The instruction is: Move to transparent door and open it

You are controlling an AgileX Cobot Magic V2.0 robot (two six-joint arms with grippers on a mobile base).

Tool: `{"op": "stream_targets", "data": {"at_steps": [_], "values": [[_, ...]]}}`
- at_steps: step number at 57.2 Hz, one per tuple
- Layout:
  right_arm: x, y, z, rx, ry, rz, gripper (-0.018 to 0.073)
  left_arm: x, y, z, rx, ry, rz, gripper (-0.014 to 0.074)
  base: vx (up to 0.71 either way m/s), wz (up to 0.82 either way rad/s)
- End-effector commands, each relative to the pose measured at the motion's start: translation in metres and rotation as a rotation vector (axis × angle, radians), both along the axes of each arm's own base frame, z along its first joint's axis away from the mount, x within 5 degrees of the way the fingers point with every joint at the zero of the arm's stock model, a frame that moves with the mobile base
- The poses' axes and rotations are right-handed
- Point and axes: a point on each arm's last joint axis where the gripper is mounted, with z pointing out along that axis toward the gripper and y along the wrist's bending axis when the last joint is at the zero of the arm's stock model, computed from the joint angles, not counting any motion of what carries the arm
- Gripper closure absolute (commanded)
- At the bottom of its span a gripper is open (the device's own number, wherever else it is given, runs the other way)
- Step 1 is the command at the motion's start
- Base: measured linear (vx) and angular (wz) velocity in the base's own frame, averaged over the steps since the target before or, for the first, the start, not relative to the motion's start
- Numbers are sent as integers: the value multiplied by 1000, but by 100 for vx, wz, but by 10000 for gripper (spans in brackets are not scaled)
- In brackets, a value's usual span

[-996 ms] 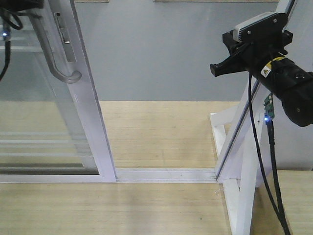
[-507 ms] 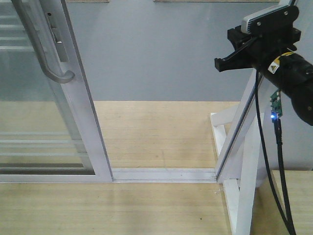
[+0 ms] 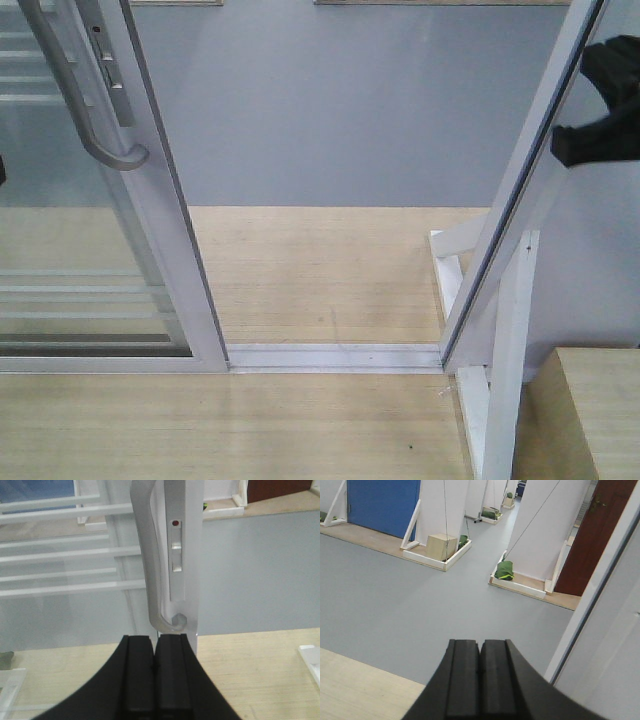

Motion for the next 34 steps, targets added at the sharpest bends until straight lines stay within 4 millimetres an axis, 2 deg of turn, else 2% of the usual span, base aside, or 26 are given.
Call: {"op": "stream_targets", "data": {"at_steps": [1, 7, 17, 27, 34], "values": [[-25, -5, 6, 35, -104, 6, 565, -22, -2, 8, -51, -146, -11, 596, 0, 0], [-61, -13, -8, 60, -137, 0, 565, -47, -2, -10, -82, -134, -5, 596, 0, 0], [-99, -22, -37, 91, -118, -18, 565, -80, -6, -31, -94, -103, -45, 596, 0, 0], [-113, -26, -63, 73, -111, -20, 565, -96, -9, -36, -119, -124, -84, 596, 0, 0], [-114, -25, -63, 70, -175, -6, 565, -99, -9, -36, -118, -132, -96, 596, 0, 0]]}}
